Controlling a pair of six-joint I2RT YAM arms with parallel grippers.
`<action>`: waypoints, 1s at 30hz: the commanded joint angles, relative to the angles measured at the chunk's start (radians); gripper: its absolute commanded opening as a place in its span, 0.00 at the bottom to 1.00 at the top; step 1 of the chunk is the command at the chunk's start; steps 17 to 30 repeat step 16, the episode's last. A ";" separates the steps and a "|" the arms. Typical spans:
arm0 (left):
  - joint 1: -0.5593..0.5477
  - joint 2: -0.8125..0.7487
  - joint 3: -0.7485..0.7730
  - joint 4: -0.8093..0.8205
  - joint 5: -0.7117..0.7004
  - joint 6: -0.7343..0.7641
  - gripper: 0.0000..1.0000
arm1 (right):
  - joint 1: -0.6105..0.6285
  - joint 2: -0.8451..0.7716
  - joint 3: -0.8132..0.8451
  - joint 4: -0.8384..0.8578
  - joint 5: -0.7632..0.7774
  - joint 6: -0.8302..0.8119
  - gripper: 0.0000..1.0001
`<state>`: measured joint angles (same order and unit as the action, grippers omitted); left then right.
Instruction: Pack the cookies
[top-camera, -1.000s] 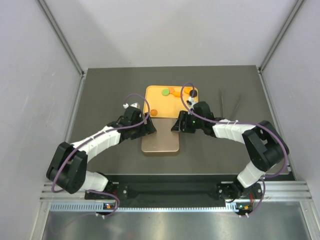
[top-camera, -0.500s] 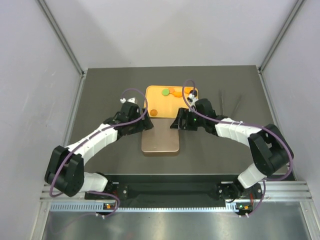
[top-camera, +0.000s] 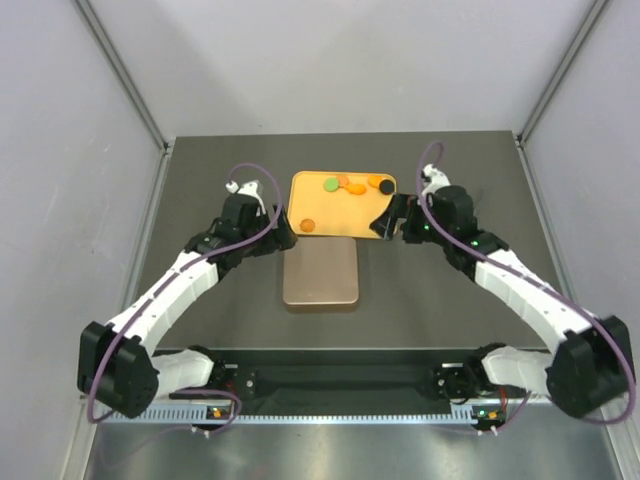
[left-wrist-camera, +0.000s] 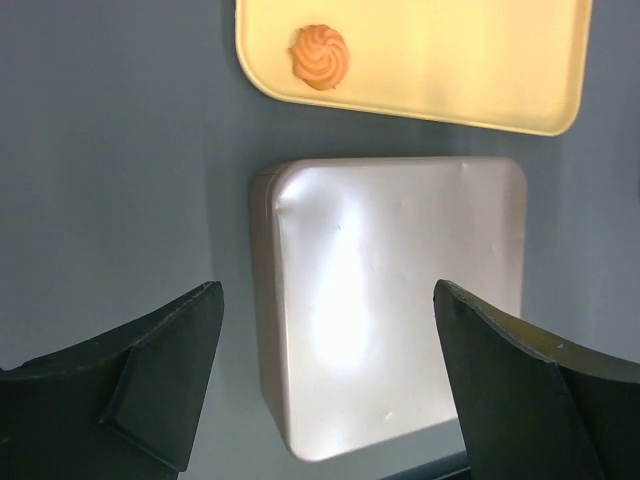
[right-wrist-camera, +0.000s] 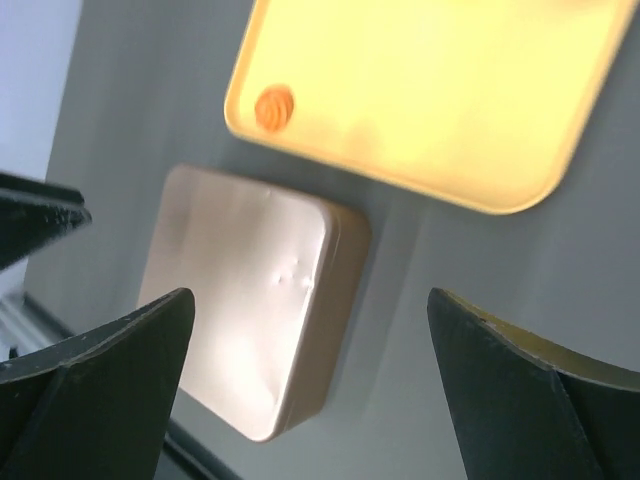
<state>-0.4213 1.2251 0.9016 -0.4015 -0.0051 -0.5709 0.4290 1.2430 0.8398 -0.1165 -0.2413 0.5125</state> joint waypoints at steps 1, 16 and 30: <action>0.003 -0.076 0.045 -0.020 0.033 0.052 0.90 | -0.013 -0.160 0.038 -0.064 0.160 -0.046 1.00; 0.003 -0.220 0.074 -0.095 0.025 0.129 0.91 | -0.015 -0.425 0.081 -0.249 0.445 -0.126 1.00; 0.003 -0.220 0.074 -0.095 0.025 0.129 0.91 | -0.015 -0.425 0.081 -0.249 0.445 -0.126 1.00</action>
